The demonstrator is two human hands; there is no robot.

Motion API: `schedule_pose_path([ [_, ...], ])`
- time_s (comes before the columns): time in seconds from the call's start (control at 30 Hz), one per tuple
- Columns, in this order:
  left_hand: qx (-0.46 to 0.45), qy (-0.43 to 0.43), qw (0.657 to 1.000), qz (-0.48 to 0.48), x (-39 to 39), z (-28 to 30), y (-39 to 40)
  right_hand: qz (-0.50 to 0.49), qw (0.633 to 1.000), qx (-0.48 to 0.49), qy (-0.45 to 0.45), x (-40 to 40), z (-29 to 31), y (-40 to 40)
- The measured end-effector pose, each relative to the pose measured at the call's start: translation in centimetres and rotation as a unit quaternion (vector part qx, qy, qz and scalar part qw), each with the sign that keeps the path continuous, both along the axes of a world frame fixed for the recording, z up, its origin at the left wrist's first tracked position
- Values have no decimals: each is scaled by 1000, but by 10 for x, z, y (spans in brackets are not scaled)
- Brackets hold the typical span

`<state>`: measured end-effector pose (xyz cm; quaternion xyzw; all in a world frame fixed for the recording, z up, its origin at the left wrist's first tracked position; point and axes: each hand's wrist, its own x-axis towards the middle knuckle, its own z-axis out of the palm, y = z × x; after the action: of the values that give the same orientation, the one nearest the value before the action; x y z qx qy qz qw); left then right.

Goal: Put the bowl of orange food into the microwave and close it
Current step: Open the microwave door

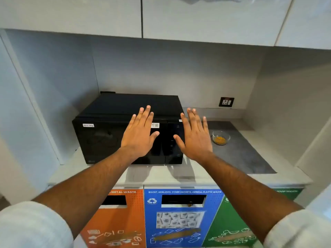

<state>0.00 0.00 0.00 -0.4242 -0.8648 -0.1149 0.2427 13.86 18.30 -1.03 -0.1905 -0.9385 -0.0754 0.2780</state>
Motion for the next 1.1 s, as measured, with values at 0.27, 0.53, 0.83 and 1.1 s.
schedule_pose_path([
  [0.27,-42,-11,999,31,-35,-38,20,-11,997,-53,-62,-12,-87,33],
  [0.53,-66,-19,997,31,-62,-46,48,-35,983,-151,-99,-16,-170,52],
  [0.83,-41,-16,998,45,-75,-50,77,2,934,-357,-16,-65,-231,49],
  [1.1,-32,20,997,62,-73,-56,80,31,818,-550,167,-95,-239,52],
])
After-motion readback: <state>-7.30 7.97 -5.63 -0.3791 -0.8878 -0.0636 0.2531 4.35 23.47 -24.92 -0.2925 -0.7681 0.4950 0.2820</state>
